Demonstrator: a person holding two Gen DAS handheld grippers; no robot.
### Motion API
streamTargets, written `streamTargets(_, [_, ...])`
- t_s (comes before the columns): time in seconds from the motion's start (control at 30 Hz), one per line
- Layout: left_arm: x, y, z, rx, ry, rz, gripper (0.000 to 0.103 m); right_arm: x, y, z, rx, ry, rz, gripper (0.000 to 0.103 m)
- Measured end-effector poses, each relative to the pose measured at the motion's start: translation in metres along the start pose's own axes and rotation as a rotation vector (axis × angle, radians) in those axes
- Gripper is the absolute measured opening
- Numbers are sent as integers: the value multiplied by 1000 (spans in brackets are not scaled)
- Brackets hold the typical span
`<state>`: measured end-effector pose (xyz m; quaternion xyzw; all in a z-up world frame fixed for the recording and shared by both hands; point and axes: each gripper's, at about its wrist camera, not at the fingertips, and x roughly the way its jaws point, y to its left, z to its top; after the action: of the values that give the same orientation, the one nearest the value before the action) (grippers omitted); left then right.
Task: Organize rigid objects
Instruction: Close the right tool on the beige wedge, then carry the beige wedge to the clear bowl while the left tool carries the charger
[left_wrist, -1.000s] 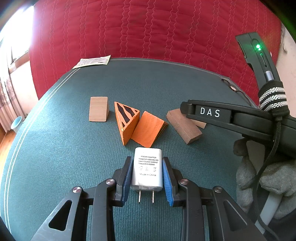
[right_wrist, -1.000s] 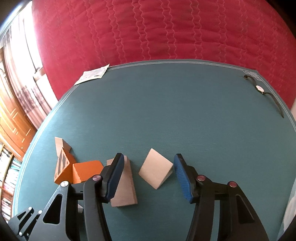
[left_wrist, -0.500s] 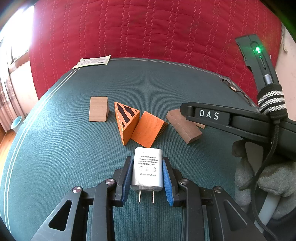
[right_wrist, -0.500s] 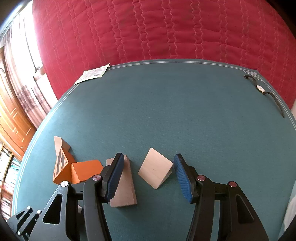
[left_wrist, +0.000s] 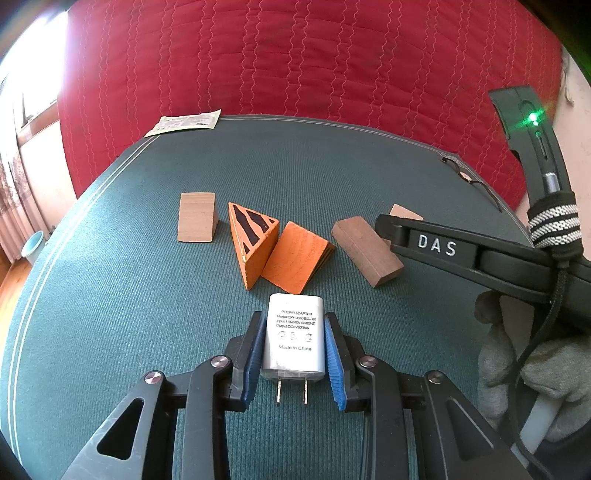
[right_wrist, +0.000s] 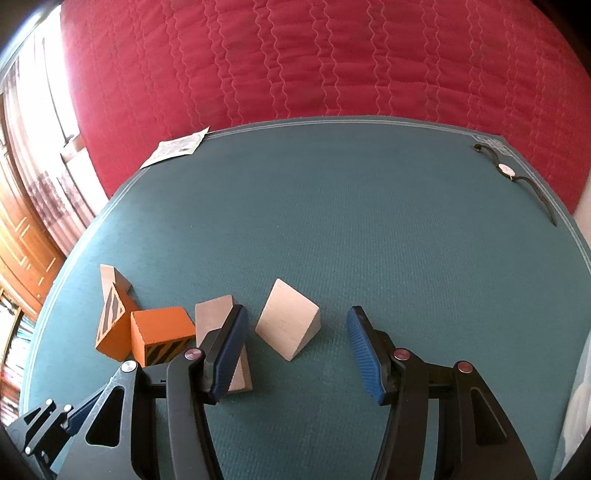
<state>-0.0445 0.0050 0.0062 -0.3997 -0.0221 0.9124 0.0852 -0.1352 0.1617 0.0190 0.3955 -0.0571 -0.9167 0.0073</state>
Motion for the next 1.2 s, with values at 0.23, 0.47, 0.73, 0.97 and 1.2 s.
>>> streamTargets(0.23, [0, 0, 0, 0, 0, -1, 32, 12, 7, 7, -25, 0, -56, 48])
streamTargets(0.47, [0, 0, 0, 1, 0, -1, 32, 10, 7, 3, -41, -5, -55, 36])
streamTargets(0.73, [1, 1, 0, 1, 0, -1, 32, -6, -6, -10, -9, -9, -48, 36])
streamTargets(0.97, [1, -1, 0, 1, 0, 2, 32, -33, -26, -25, 36, -24, -48, 36])
streamTargets(1.2, [1, 0, 0, -8, -1, -3, 32, -63, -42, -45, 63, -31, -71, 36])
